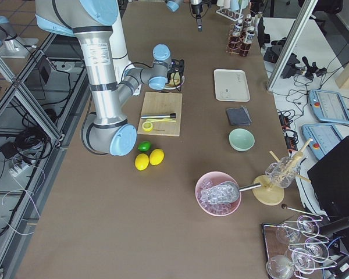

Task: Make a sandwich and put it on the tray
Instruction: 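Lift the bread slice with the right gripper and lay it on the egg toast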

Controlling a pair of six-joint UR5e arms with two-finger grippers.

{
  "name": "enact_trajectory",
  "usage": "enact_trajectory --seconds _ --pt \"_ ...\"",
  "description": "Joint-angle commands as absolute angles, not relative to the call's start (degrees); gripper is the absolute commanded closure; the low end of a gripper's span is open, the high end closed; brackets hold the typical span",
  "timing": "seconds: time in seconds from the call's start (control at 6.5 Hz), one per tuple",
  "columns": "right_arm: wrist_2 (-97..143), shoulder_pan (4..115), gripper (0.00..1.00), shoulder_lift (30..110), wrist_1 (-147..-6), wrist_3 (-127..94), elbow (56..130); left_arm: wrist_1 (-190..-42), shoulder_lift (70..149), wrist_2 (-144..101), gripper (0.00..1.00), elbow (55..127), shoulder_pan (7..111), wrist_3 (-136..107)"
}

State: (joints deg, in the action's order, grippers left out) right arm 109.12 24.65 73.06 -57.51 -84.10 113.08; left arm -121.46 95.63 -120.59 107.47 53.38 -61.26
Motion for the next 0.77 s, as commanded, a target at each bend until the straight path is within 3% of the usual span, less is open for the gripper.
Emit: enact_trajectory --seconds 0.0,0.62 --pt "105.9 21.4 1.00 66.7 -57.6 -84.5 108.0 -121.5 95.6 -120.6 0.03 107.3 53.3 -61.3" --pt "104.1 20.7 1.00 62.8 -57.2 -83.7 101.1 -121.5 96.5 -120.5 0.03 106.2 53.3 -61.3"
